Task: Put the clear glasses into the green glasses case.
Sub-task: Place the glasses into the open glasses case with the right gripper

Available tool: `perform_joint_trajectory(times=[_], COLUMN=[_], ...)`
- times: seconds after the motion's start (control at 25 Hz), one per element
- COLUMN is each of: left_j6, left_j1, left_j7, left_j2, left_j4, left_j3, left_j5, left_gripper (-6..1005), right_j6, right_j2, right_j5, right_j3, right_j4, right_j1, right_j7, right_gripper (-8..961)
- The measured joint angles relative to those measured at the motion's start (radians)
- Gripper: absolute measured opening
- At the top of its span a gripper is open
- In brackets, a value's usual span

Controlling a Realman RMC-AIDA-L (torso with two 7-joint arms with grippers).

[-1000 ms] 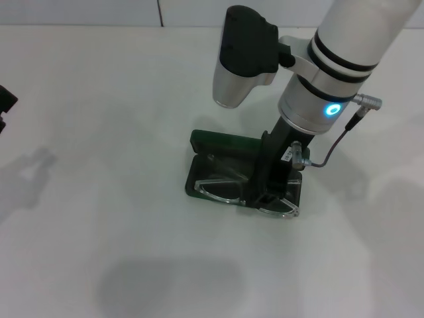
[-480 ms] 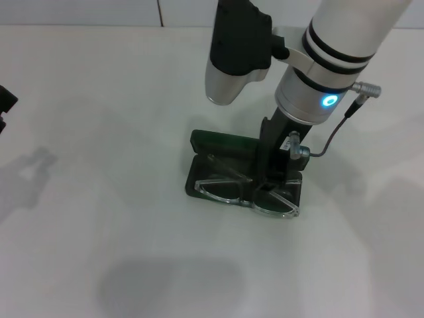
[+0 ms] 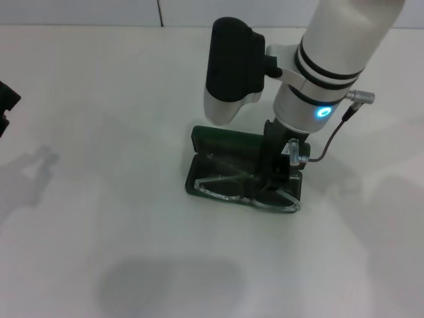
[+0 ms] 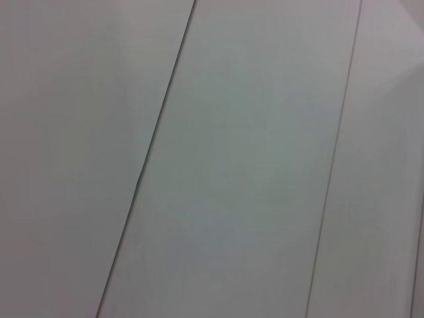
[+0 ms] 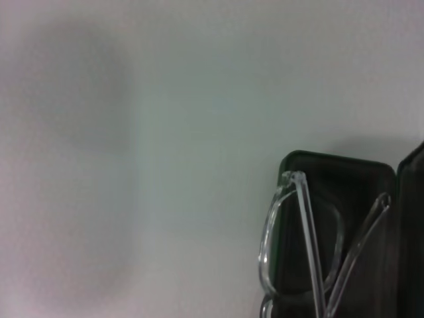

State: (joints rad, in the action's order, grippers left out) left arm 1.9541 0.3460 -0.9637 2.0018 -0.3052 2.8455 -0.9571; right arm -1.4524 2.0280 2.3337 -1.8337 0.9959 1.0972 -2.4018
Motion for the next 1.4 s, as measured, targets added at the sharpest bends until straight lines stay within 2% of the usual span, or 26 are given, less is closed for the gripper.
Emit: perform_joint_trajectory(times=[0.56, 1.08, 1.32, 1.4], left_j6=[-0.012, -0.014, -0.015, -0.015], left_j1=[0.004, 0.005, 0.005, 0.005], left_j7=[0.0, 0.0, 0.0, 0.0], left_j2=[0.001, 0.002, 0.002, 0.002], left_j4=[0.0, 0.0, 0.0, 0.0], left_j3=[0.0, 0.0, 0.0, 0.0], left_j5=[0.0, 0.0, 0.0, 0.0], left_gripper=[252, 252, 253, 253], right_j6=[0.051, 0.068, 0.064, 0.062], right_j2=[0.0, 0.0, 0.0, 0.0], right_j5=[-0.034, -0.034, -0.034, -0.034], right_j3=[-0.02, -0.03, -0.03, -0.03], right_j4=[-0.025, -0.027, -0.023, -0.019], right_j1=[0.001, 0.001, 0.001, 0.001], right_j7=[0.034, 0.034, 0.031, 0.028], right_gripper=[272, 148, 60, 59])
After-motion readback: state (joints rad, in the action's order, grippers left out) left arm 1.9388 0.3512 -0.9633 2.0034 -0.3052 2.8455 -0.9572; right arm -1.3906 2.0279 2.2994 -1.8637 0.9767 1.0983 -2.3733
